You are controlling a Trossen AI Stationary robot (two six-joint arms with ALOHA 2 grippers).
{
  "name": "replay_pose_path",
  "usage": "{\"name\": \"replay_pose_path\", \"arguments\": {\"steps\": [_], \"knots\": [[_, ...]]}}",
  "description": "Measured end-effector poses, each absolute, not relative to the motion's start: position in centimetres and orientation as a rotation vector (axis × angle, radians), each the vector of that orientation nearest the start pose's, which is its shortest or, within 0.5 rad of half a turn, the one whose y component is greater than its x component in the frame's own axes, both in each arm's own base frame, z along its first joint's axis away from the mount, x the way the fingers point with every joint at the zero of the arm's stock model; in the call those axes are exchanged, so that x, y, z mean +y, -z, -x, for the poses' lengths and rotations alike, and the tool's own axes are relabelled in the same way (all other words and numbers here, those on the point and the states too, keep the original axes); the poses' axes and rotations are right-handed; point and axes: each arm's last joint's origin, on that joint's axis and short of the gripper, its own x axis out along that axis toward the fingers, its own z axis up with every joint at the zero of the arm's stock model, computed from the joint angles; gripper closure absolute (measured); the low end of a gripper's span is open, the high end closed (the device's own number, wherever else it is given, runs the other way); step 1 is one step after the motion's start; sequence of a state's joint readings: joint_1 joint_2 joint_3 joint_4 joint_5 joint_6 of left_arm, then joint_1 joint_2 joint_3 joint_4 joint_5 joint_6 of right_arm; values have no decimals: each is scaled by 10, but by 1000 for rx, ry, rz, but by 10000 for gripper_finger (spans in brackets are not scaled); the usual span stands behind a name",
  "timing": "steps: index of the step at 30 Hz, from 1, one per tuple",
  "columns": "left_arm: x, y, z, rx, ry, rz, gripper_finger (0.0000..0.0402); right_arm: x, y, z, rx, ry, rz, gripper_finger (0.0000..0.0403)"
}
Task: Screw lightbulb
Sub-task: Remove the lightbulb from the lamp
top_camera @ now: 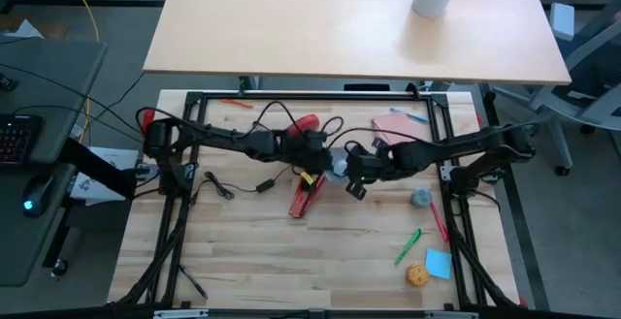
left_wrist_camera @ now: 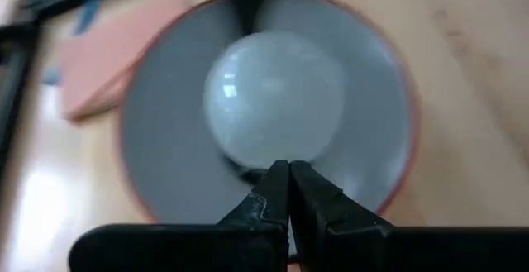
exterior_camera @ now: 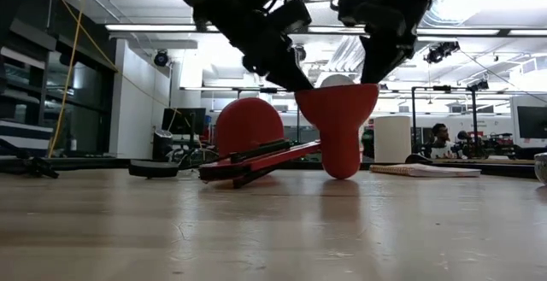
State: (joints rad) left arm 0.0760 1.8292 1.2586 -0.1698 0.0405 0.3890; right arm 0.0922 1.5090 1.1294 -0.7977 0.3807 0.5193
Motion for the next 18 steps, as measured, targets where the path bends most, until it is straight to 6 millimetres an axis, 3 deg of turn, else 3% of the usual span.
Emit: {"name": "replay_pose_path", "arguments": {"steps": [9, 12, 18], "knots": [[-7, -219, -381, 824, 246, -304, 402, -1, -266, -282, 934, 582, -147, 403], [-6, -224, -375, 837, 249, -302, 402, -1, -275, -277, 896, 580, -150, 403], [16, -245, -367, 793, 145, -371, 402, 4, -294, -267, 803, 534, -215, 403]]}}
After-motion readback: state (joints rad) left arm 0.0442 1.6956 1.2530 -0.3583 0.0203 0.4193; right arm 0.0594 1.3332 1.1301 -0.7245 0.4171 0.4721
